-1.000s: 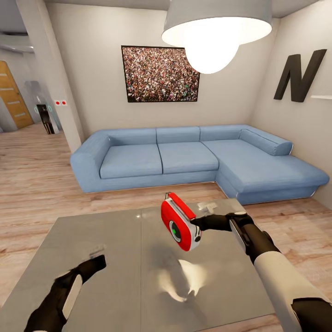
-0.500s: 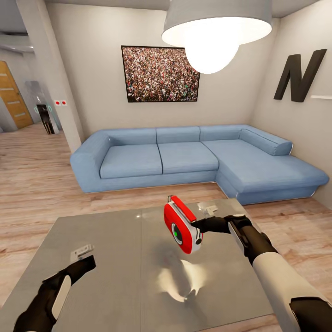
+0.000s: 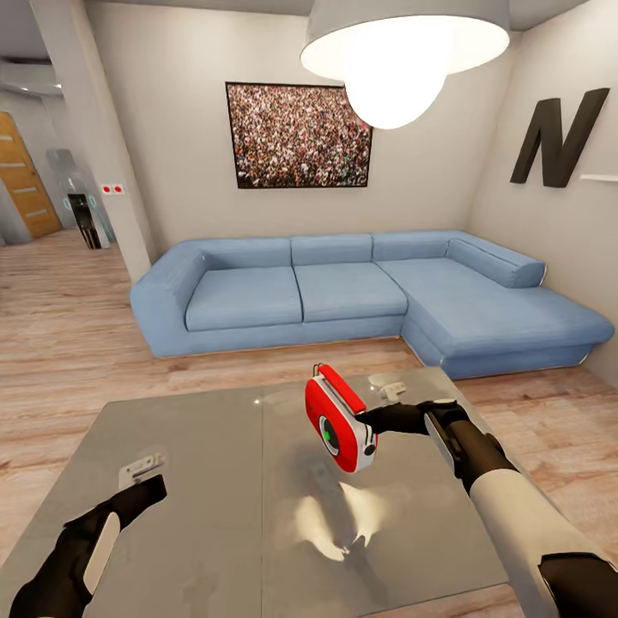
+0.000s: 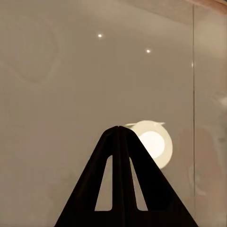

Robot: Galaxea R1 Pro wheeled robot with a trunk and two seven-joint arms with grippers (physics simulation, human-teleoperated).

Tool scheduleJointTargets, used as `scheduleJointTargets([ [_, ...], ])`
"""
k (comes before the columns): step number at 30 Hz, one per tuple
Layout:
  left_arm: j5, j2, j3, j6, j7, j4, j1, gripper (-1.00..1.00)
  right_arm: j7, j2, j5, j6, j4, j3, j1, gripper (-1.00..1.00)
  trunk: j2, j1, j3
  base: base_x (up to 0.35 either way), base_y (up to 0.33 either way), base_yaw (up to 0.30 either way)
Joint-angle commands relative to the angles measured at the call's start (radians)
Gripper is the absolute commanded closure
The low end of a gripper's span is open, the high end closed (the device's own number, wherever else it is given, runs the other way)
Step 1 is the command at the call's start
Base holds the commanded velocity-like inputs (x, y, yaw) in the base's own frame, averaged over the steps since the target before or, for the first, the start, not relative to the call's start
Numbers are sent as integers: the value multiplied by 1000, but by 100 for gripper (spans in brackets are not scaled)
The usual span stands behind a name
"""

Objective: Turn on the radio receiver that's on the table in the living room.

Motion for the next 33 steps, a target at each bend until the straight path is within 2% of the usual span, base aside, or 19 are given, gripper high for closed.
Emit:
scheduleJointTargets([
  [1, 0, 0, 0, 0, 0, 0, 0, 100, 0, 0, -8, 1, -1, -1, 0, 100, -7, 4, -3, 0, 0, 0],
  [33, -1, -13, -5, -7, 7, 2, 0, 100, 5, 0, -14, 3, 1, -1, 0, 100, -231, 127, -103, 0, 0, 0],
])
